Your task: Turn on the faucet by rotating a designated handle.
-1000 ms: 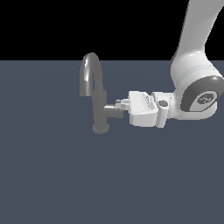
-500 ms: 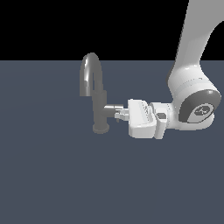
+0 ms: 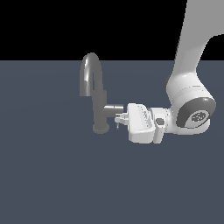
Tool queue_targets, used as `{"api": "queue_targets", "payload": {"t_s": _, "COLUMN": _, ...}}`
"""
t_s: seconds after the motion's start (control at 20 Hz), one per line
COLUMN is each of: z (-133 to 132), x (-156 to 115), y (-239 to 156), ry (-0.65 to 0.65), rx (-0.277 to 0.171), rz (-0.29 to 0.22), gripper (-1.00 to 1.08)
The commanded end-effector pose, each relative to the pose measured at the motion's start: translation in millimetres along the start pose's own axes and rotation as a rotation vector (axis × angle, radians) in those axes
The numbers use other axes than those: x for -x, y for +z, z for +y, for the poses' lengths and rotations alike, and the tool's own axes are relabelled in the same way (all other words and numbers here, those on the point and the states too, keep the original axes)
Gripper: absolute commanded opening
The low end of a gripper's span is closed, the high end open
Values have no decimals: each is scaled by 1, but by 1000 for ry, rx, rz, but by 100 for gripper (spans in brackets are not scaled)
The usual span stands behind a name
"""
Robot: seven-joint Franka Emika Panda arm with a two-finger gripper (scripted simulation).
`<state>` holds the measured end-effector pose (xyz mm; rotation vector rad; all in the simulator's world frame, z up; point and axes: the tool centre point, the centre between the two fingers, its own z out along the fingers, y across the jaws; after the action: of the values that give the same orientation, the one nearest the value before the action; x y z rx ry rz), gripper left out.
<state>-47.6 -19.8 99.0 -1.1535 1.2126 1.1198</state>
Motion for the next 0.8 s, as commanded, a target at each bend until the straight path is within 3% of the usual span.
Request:
{"api": "queue_targets", "payload": {"t_s": 0.0, "z": -3, "x": -17, "y": -1, "ry": 14, "rx": -8, "rz": 9, "gripper": -100}}
{"api": "queue_targets", "payload": {"t_s": 0.55, "z": -14, "x": -58, "y": -3, "ry": 36, "rx": -12, "rz": 13, "gripper": -100}}
{"api": "queue_targets", "payload": {"t_s": 0.6, "z": -14, "x": -58, "y": -3, "ry": 36, "rx": -12, "rz": 13, "gripper": -100}}
{"api": "queue_targets", "payload": {"t_s": 0.65, "z": -23, "x": -39, "y": -18, "ry": 1, "rx": -30, "rz": 21, "gripper": -100}}
{"api": "queue_targets", "payload": {"t_s": 0.75, "z": -28, "x": -42, "y": -17, "ry": 5, "rx": -28, "rz": 20, "gripper": -100}}
